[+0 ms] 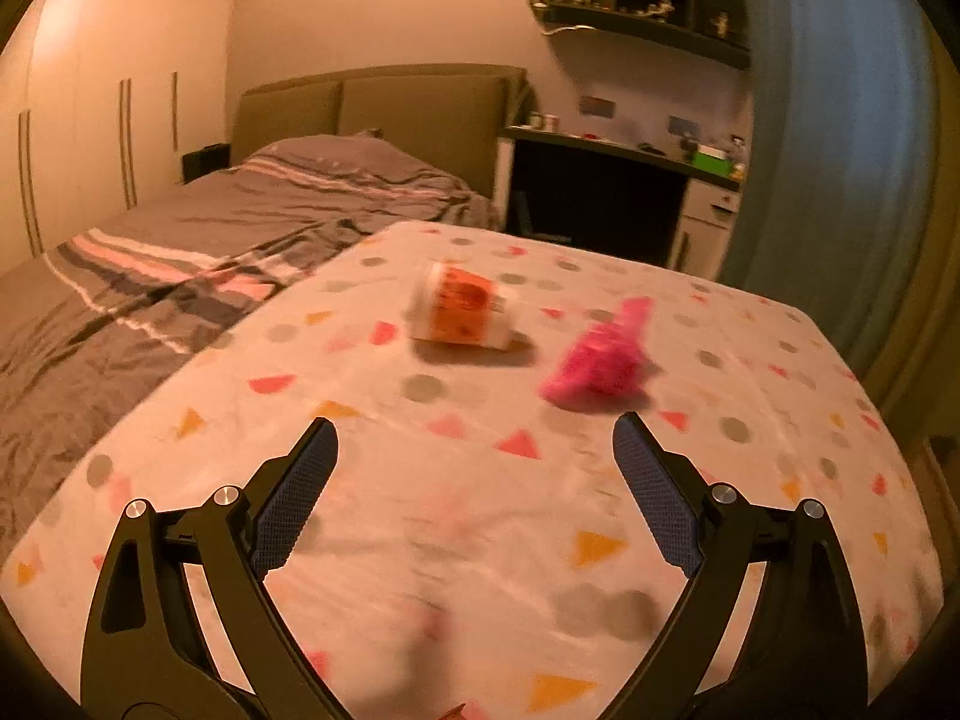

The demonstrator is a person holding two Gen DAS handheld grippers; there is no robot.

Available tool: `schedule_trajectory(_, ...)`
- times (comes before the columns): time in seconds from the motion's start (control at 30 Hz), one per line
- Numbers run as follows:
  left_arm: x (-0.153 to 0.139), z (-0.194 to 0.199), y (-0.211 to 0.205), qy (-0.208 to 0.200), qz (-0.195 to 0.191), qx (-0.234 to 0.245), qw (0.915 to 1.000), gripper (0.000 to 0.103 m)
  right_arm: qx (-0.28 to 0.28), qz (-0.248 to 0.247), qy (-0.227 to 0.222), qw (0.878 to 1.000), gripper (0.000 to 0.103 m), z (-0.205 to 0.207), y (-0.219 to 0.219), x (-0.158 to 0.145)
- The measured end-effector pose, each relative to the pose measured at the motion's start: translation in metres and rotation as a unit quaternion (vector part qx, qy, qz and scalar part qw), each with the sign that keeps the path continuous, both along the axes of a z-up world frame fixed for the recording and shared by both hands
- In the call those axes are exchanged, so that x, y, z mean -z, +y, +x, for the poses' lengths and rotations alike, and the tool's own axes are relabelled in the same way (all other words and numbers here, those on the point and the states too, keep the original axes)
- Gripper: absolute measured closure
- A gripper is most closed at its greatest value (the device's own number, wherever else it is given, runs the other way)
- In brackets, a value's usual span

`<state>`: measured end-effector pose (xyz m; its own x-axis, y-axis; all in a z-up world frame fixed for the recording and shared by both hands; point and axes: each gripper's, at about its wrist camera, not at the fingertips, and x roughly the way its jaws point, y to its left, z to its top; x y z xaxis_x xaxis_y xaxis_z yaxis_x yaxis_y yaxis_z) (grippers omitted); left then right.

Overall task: Collect trash
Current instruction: 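Move both tools back over the bed toward the pink bag and small cup, then grasp the pink plastic bag with the right tool while the left tool grasps the small orange-and-white cup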

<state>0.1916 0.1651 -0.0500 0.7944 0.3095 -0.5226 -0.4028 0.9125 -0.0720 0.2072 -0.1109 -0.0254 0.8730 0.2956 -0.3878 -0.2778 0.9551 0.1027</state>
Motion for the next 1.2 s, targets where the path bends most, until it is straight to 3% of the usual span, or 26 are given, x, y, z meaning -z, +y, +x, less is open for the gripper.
schedule_trajectory(0.37,-0.012,0.018,0.077,-0.025,-0.009,-0.056,0.9981,0.012,-0.050,-0.026,0.047,0.997,0.016,0.059,0.109,0.025)
schedule_trajectory(0.73,-0.002,0.037,0.115,-0.016,-0.018,-0.055,0.9982,0.012,-0.070,-0.054,0.117,0.989,0.025,0.124,0.181,0.059)
schedule_trajectory(1.0,0.005,0.046,0.119,-0.016,-0.009,-0.017,0.9997,0.012,-0.083,-0.066,0.161,0.981,0.047,0.151,0.203,0.076)
schedule_trajectory(1.07,0.006,0.049,0.118,-0.018,-0.007,-0.005,0.9998,0.012,-0.090,-0.068,0.169,0.979,0.061,0.153,0.204,0.079)
schedule_trajectory(1.2,0.010,0.059,0.117,-0.022,-0.014,0.024,0.9994,0.012,-0.098,-0.074,0.169,0.978,0.074,0.152,0.203,0.081)
